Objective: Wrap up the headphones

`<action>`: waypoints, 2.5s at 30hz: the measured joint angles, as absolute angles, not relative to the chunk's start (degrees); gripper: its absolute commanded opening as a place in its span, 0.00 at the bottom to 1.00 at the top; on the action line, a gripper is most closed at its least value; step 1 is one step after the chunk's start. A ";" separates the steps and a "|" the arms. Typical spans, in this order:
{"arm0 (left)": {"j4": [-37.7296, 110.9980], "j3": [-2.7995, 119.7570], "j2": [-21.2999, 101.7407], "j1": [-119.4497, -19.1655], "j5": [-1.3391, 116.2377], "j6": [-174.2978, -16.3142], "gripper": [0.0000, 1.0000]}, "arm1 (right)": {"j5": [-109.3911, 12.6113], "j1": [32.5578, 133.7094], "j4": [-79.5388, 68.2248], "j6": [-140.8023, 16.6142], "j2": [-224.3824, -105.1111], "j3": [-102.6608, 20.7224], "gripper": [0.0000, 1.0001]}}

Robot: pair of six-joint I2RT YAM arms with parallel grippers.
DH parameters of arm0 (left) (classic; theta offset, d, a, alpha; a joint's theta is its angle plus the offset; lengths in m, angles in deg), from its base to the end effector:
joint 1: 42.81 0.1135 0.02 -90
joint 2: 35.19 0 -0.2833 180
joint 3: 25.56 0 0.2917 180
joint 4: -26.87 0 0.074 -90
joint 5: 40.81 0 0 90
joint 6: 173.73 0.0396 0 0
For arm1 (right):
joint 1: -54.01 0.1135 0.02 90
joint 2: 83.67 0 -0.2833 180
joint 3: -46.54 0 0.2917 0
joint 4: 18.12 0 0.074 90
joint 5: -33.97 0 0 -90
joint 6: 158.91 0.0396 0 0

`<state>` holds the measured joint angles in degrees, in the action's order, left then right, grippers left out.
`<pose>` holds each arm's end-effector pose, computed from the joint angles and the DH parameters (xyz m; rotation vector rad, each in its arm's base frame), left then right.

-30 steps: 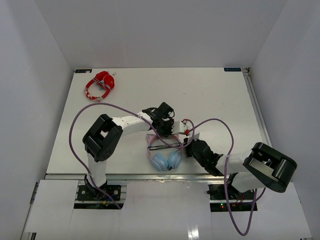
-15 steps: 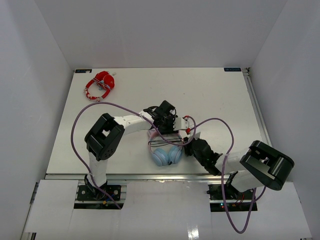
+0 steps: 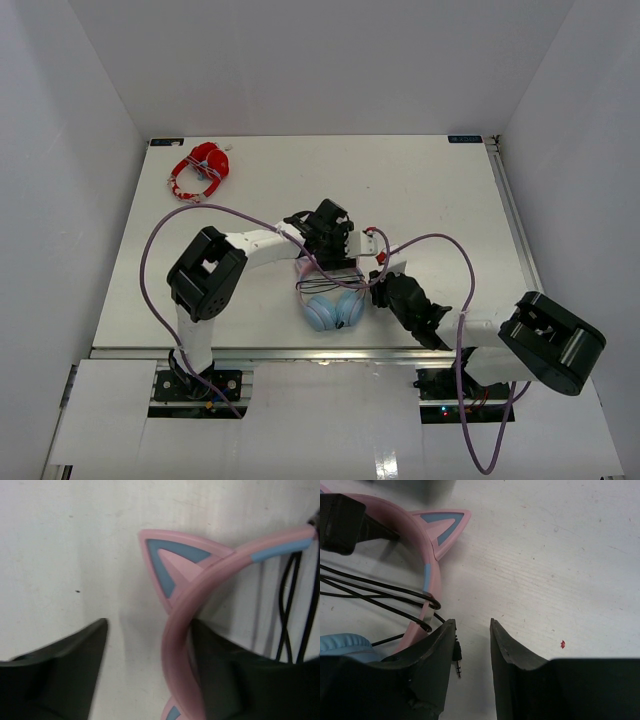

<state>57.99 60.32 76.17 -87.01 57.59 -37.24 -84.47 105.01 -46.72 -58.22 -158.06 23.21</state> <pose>0.3177 -0.3170 0.1574 1.8542 1.7530 -0.1720 0.1579 0.1651 0.1179 -0.3512 1.8881 0.2372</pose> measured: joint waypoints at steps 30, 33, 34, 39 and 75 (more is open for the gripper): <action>41.49 58.90 63.92 -79.89 59.87 -61.86 0.98 | -76.99 104.73 -43.58 -56.06 -154.89 24.44 0.43; 41.17 58.91 63.46 -79.89 60.36 -62.88 0.98 | -76.54 104.73 -43.90 -55.65 -155.64 24.47 0.43; 41.34 58.90 63.65 -79.89 60.37 -62.98 0.98 | -76.45 104.72 -44.05 -55.55 -155.77 24.47 0.43; 42.41 58.54 64.86 -79.59 60.41 -63.52 0.98 | -76.12 104.70 -44.91 -55.35 -157.04 24.47 0.43; 43.39 43.38 43.92 -82.55 52.76 -90.95 0.98 | -79.26 94.01 -49.64 -54.17 -172.28 14.06 0.15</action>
